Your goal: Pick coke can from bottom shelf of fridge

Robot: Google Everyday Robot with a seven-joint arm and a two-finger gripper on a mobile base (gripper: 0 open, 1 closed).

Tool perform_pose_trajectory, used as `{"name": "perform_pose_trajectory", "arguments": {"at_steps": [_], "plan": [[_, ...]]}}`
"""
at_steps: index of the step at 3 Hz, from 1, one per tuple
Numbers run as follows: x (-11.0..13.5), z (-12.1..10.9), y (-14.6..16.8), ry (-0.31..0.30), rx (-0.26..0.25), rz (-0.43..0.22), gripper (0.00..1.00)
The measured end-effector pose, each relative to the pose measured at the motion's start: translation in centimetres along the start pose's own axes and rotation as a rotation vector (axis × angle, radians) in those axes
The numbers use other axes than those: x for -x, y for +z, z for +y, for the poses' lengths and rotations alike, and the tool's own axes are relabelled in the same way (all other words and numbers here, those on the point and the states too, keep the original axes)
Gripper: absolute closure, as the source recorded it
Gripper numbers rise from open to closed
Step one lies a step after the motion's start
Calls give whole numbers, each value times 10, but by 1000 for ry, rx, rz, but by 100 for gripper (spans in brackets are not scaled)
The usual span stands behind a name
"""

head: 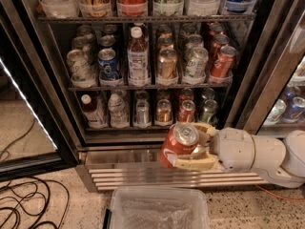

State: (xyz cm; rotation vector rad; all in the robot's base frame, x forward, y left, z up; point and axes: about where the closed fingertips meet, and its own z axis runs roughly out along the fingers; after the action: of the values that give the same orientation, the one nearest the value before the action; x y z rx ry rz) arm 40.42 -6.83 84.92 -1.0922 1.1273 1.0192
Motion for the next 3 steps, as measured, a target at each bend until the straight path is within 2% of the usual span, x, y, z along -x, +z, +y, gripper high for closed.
{"name": "perform_pose_trajectory", "arguments": {"at_steps": [2,3], "plan": [[47,1,17,-50,-8,-6,100],[82,17,31,-123,14,-15,100]]}}
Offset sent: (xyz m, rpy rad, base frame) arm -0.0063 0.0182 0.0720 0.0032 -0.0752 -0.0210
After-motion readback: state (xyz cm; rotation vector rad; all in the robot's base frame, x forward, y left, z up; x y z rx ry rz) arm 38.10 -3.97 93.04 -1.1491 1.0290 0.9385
